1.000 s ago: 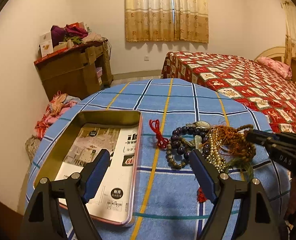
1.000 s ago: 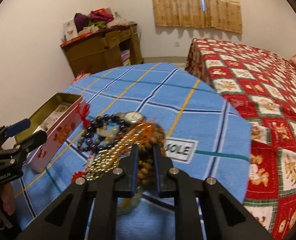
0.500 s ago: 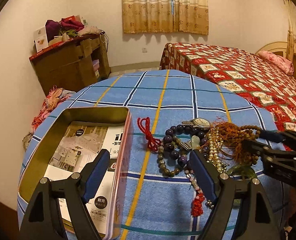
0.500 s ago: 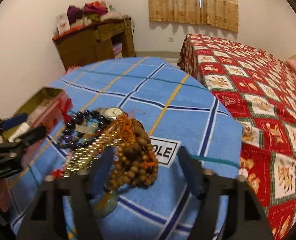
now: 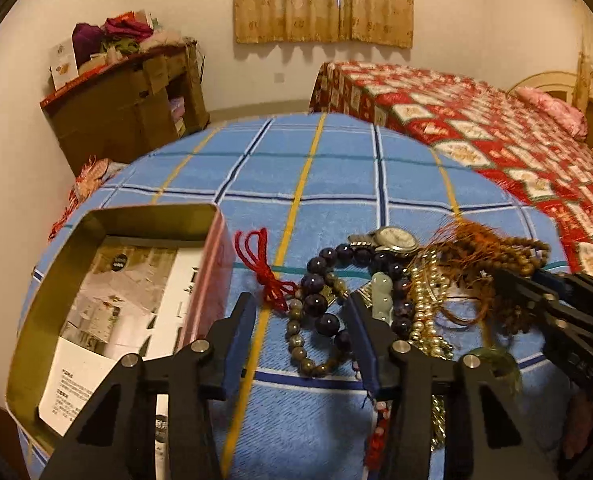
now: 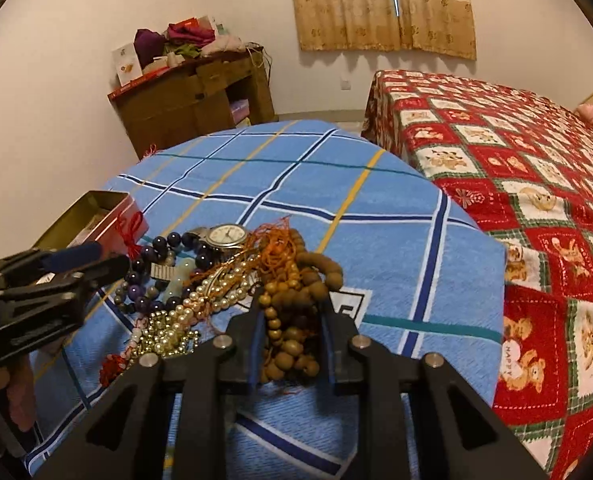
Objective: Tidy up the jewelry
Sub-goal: 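Grasp the dark purple bead bracelet with the left tool while the right tool holds the brown beads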
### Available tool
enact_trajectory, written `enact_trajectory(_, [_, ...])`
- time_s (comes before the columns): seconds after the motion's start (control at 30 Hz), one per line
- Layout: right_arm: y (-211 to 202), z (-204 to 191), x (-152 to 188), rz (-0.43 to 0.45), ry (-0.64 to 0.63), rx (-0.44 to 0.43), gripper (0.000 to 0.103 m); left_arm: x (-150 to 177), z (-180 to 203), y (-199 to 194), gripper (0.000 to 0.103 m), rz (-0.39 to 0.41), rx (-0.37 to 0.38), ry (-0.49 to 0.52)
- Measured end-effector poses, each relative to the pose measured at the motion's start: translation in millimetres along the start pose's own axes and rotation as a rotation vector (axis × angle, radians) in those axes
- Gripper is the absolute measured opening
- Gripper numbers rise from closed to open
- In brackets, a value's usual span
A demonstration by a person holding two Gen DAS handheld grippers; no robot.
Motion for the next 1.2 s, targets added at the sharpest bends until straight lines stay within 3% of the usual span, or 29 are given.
enact_trajectory(0.13, [-1.5,0.1,-1.2,0.010,0.000,-0.003,0.026,1.3,5.3,10.9,0.043,-0.021,-0.029,0.025])
enact_trajectory(0.37, [-2.6,-2.2,0.0,0.015,-0.013,0.002,0.026,3.4,10.6,20.7,0.016,-0.055,0.006,0.036])
enact_trajectory(0.43, [-4.2,-3.1,0.3,0.020,-0.015,0.004,0.026,3.5,10.7,14.1,0.014,-0.043,0.033,0.025])
enact_trajectory(0.9, [-10.4,-0.6,-1.8,0.059,-0.015,0.018,0.026,-7.4,9.0,-66.4,0.014,0.135,0.191,-0.046])
enact_trajectory(1.2, [-14.0,-0.2,-2.2,0.076,-0.008,-0.006,0.026,-20.1,8.8,-97.6,0.014,0.205,0.236,-0.043])
Point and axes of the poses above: each gripper's, at about its wrist camera, not at the fingertips, and y roughly the way its jaws point, z to its right, x to its underside, the point moved 7 cm from there along y, roughly the way its jaws point, and after that the axes turned 3 degrees about -y, right-handed, at the moved point
